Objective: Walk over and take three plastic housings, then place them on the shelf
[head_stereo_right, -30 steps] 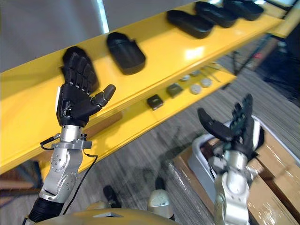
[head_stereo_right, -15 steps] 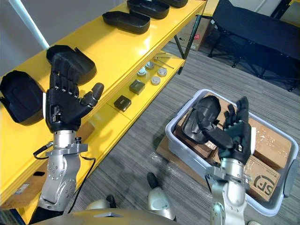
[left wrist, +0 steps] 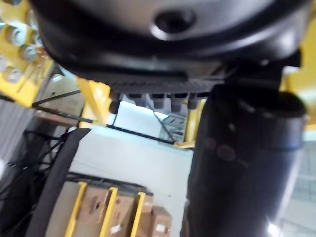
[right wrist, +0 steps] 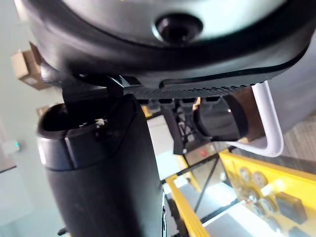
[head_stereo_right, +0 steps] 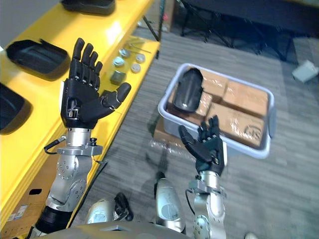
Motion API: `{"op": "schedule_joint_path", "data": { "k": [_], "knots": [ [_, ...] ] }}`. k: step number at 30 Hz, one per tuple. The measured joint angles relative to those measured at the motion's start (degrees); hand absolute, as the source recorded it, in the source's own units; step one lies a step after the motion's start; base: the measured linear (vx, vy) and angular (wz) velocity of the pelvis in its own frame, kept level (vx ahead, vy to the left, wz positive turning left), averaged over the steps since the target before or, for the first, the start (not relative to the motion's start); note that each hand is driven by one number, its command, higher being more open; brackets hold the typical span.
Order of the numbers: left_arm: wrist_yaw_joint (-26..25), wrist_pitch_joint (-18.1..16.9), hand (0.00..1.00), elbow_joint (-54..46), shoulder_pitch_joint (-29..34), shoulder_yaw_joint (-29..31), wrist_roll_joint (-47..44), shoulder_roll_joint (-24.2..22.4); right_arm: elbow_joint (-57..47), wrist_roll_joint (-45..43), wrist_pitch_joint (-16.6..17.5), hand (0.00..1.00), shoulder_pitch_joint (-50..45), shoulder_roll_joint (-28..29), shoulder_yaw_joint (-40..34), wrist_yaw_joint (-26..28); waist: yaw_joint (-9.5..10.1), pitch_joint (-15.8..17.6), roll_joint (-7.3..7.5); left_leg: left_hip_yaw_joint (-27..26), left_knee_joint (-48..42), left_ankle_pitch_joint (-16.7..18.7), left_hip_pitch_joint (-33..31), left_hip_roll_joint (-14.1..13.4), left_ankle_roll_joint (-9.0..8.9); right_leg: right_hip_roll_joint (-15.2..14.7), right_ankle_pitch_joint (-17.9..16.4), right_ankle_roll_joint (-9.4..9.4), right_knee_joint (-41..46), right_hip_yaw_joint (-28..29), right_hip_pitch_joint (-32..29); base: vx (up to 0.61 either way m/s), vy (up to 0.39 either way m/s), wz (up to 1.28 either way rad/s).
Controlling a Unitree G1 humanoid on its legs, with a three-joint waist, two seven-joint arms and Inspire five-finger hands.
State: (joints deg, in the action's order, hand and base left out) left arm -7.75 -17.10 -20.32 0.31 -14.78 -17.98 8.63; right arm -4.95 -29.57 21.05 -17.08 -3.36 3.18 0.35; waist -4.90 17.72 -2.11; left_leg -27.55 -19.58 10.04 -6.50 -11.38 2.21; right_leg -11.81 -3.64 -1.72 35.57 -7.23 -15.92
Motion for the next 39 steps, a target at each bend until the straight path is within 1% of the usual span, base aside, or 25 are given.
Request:
{"op": "schedule_joint_path", "data": {
  "k": [1, 2, 3, 5, 6, 7, 8, 9, 11, 12, 14, 15, 17, 18, 19, 21, 23, 25, 26, 28, 30, 32, 33, 37, 39],
  "knots": [
    [2.25, 0.42, 1.00, 0.25, 1.49, -0.10, -0.36, -0.21, 2.71, 0.05, 0.75, 1.00, 2.13, -0.16, 2.54, -1.50, 0.85, -0.01, 0.01, -1.17, 2.24, -2.23, -0.06, -1.08, -0.60, -4.22, -0.09, -0.13, 2.97, -2.29, 2.32, -0.21, -0.176, -0.78],
    [3.41, 0.63, 1.00, 0.51, 2.35, -0.23, -0.80, -0.33, 4.12, 0.05, 0.79, 1.00, 2.92, -0.14, 3.45, -2.28, 1.51, -0.07, 0.11, -1.68, 3.07, -3.21, -0.03, -1.59, -1.05, -6.09, -0.06, -0.08, 3.82, -3.10, 3.66, -0.12, -0.256, -0.63],
    [4.90, 0.69, 1.00, 1.31, 4.23, -0.65, -2.16, -0.31, 6.56, 0.12, 0.79, 1.00, 3.91, -0.14, 4.95, -3.48, 2.43, -0.35, 0.57, -2.76, 4.10, -5.65, -0.05, -2.49, -2.43, -9.20, 0.26, 0.40, 4.19, -3.77, 6.64, -0.10, -0.289, -0.43],
    [6.23, 0.67, 1.00, 2.75, 6.85, -0.58, -4.73, -0.30, 7.78, 2.66, 0.76, 1.00, 4.41, -0.04, 6.17, -4.67, 3.27, -0.87, 1.38, -4.37, 3.84, -8.00, -1.04, -4.31, -3.79, -11.88, 1.46, 2.17, -0.59, -3.76, 10.90, -0.10, -0.383, -0.53],
    [6.22, 0.67, 1.00, 2.89, 8.52, -0.13, -6.35, -0.14, 7.74, 4.86, 0.73, 1.00, 4.34, 0.12, 6.64, -4.45, 3.32, -1.69, 2.66, -5.25, 2.29, -8.90, -2.47, -5.56, -4.92, -12.27, 4.14, 4.09, -8.16, -4.41, 12.93, -0.13, -0.471, -0.63],
    [6.08, 0.68, 1.00, 3.22, 8.88, -0.01, -7.07, -0.07, 7.69, 5.48, 0.40, 1.00, 4.35, 0.01, 6.68, -3.95, 3.33, -2.17, 3.02, -5.54, 1.30, -9.23, -3.32, -6.11, -5.43, -11.74, 2.04, 6.62, -11.02, -5.30, 13.68, -0.14, -0.528, -1.10],
    [5.85, 1.18, 1.00, 5.02, 9.36, -0.17, -9.06, -1.05, 7.56, 6.79, -1.39, 1.00, 4.37, -1.93, 6.38, -3.17, 3.84, -3.59, 1.41, -5.71, 3.06, -10.94, -3.32, -8.75, -7.96, -8.64, -1.19, 11.32, -17.29, -7.17, 14.55, -0.12, -0.508, -1.08],
    [5.79, 1.37, 1.00, 5.45, 9.43, -0.63, -9.63, -1.38, 7.52, 6.74, -1.91, 1.00, 4.20, -3.09, 6.22, -2.91, 3.64, -4.19, 0.67, -5.21, 4.56, -11.78, -3.07, -9.24, -8.80, -7.43, -1.63, 11.98, -19.77, -7.24, 15.02, -0.10, -0.462, -1.21],
    [5.67, 1.86, 1.00, 5.42, 9.23, -3.55, -10.92, -1.99, 7.49, 6.68, -3.59, 1.00, 3.31, -6.30, 3.54, -1.39, 2.90, -5.34, -1.08, 0.21, 9.96, -13.04, -1.80, -8.63, -10.46, -4.04, -1.81, 12.26, -24.31, -4.94, 14.09, -0.06, -0.315, -1.17],
    [5.86, 2.07, 1.00, 5.18, 9.30, -4.86, -10.99, -1.98, 7.47, 6.68, -4.27, 1.00, 1.89, -7.07, 1.63, -1.05, 2.93, -5.50, -1.31, 2.54, 12.12, -13.00, 0.14, -8.24, -10.80, -2.87, -1.82, 12.26, -25.15, -3.55, 14.01, -0.03, -0.214, -1.19],
    [7.69, 2.28, 1.00, 5.07, 9.24, -6.40, -11.02, -1.97, 6.52, 6.68, -4.55, 1.00, -1.44, -7.85, -1.24, -1.25, 2.76, -6.35, -1.46, 5.51, 12.33, -11.89, 1.06, -8.13, -10.99, -1.97, -1.86, 12.19, -26.01, -4.04, 13.97, 0.00, -0.153, -0.71],
    [9.31, 2.28, 1.00, 5.05, 9.21, -7.01, -11.03, -1.97, 6.10, 6.66, -4.55, 1.00, -2.70, -8.12, -2.72, -1.89, 2.26, -6.41, -1.45, 6.86, 11.86, -11.29, 0.78, -7.92, -10.87, -2.05, -1.86, 12.18, -26.13, -4.33, 13.76, 0.01, -0.114, -0.35],
    [10.44, 2.41, 1.00, 4.76, 9.16, -7.26, -11.00, -1.79, 6.12, 6.95, -4.88, 1.00, -2.79, -7.96, -3.28, -3.89, 1.90, -7.09, -1.11, 7.37, 11.70, -10.74, -0.36, -6.89, -11.78, -3.01, -1.74, 12.40, -25.75, -4.33, 11.95, -0.04, 0.030, -0.07],
    [10.59, 2.43, 1.00, 4.75, 9.15, -7.28, -11.00, -1.55, 6.18, 7.62, -4.94, 1.00, -2.44, -7.86, -3.21, -4.84, 1.92, -7.30, -0.86, 7.50, 11.59, -10.76, -1.26, -6.10, -11.80, -3.77, -1.45, 12.86, -25.67, -4.34, 11.15, -0.07, 0.107, 0.13],
    [10.49, 2.61, 1.00, 4.79, 9.33, -7.04, -10.88, -0.79, 6.69, 9.18, -5.64, 1.00, -0.98, -7.18, -2.91, -7.04, 2.08, -7.27, 0.08, 8.06, 11.43, -11.03, -2.61, -4.86, -12.28, -4.95, -0.88, 13.63, -25.78, -4.66, 10.40, -0.07, 0.097, 0.24],
    [10.45, 3.03, 1.00, 4.79, 9.30, -6.79, -10.67, 0.10, 8.02, 9.82, -6.22, 1.00, 1.28, -6.70, -2.50, -8.56, 2.78, -7.24, 0.65, 8.99, 10.67, -11.22, -4.08, -4.12, -12.56, -5.61, -0.06, 13.82, -25.93, -5.29, 9.93, -0.06, 0.077, 0.23],
    [10.27, 3.50, 1.00, 4.79, 9.24, -6.05, -10.60, 1.72, 14.00, 11.28, -7.05, 1.00, 9.14, -6.52, -2.55, -12.05, 4.68, -7.22, 1.11, 10.35, 10.38, -11.57, -5.94, -3.08, -12.06, -6.18, 3.07, 13.67, -28.85, -7.55, 10.27, -0.08, 0.081, 0.22],
    [10.24, 3.49, 1.00, 4.79, 9.19, -5.28, -10.42, 1.66, 17.91, 11.32, -7.17, 1.00, 15.05, -6.71, -2.76, -14.74, 5.49, -7.17, 1.15, 11.41, 10.26, -12.08, -7.82, -2.44, -11.36, -6.37, 5.21, 13.70, -30.98, -9.33, 10.36, -0.09, 0.084, 0.35],
    [10.18, 3.50, 1.00, 4.81, 8.96, -4.68, -9.51, 1.74, 21.99, 11.32, -7.19, 1.00, 21.56, -7.67, -3.43, -16.67, 6.27, -6.76, 1.34, 12.77, 10.03, -12.66, -9.58, -1.55, -10.73, -6.79, 6.38, 13.87, -32.49, -11.07, 10.60, -0.11, 0.098, 0.46],
    [10.17, 3.50, 1.00, 4.83, 8.74, -4.63, -8.37, 1.93, 26.50, 11.29, -7.35, 1.00, 28.82, -9.87, -4.11, -18.16, 6.74, -5.63, 1.23, 14.08, 9.90, -13.23, -10.61, -0.78, -10.22, -7.23, 6.90, 13.98, -33.06, -12.64, 11.14, -0.09, 0.073, 0.44],
    [10.54, 3.75, 1.00, 4.89, 8.57, -4.88, -8.48, 1.91, 31.85, 11.30, -7.99, 1.00, 40.71, -14.85, -4.84, -19.63, 8.34, -2.78, 0.39, 15.66, 9.99, -14.10, -11.68, -0.09, -9.67, -7.35, 7.80, 13.89, -33.50, -14.51, 11.53, -0.13, 0.061, 0.36],
    [11.01, 3.95, 1.00, 6.23, 8.31, -5.53, -8.48, 1.89, 34.08, 11.27, -8.04, 1.00, 47.81, -18.77, -5.44, -19.88, 9.64, -1.67, -0.15, 17.09, 10.68, -14.65, -13.47, 0.49, -10.07, -7.39, 7.95, 14.12, -34.35, -15.88, 10.90, -0.13, 0.049, 0.30],
    [11.05, 4.21, 1.00, 7.79, 8.14, -5.87, -8.46, 1.89, 36.45, 11.22, -8.07, 1.00, 53.05, -21.28, -5.45, -19.74, 10.29, -0.08, -0.42, 17.96, 11.81, -15.63, -13.52, 0.91, -10.12, -7.37, 8.07, 14.25, -34.84, -16.60, 11.05, -0.12, 0.038, 0.25],
    [11.26, 5.21, 1.00, 13.27, 8.51, -8.27, -8.44, 1.44, 45.17, 11.06, -8.30, 1.00, 65.09, -27.71, -5.15, -20.51, 11.82, 3.13, -1.90, 20.21, 14.41, -18.30, -14.04, 1.67, -9.54, -7.20, 8.71, 14.02, -34.83, -18.50, 11.00, -0.06, 0.028, 0.26],
    [11.56, 5.21, 1.00, 15.80, 8.54, -10.48, -8.46, 1.42, 52.68, 10.50, -8.82, 1.00, 71.63, -31.48, -3.76, -21.55, 13.09, 4.63, -2.59, 21.24, 15.08, -19.37, -14.60, 2.19, -9.10, -7.31, 9.27, 13.86, -34.86, -19.48, 10.91, -0.03, 0.028, 0.22]
  ]
}}
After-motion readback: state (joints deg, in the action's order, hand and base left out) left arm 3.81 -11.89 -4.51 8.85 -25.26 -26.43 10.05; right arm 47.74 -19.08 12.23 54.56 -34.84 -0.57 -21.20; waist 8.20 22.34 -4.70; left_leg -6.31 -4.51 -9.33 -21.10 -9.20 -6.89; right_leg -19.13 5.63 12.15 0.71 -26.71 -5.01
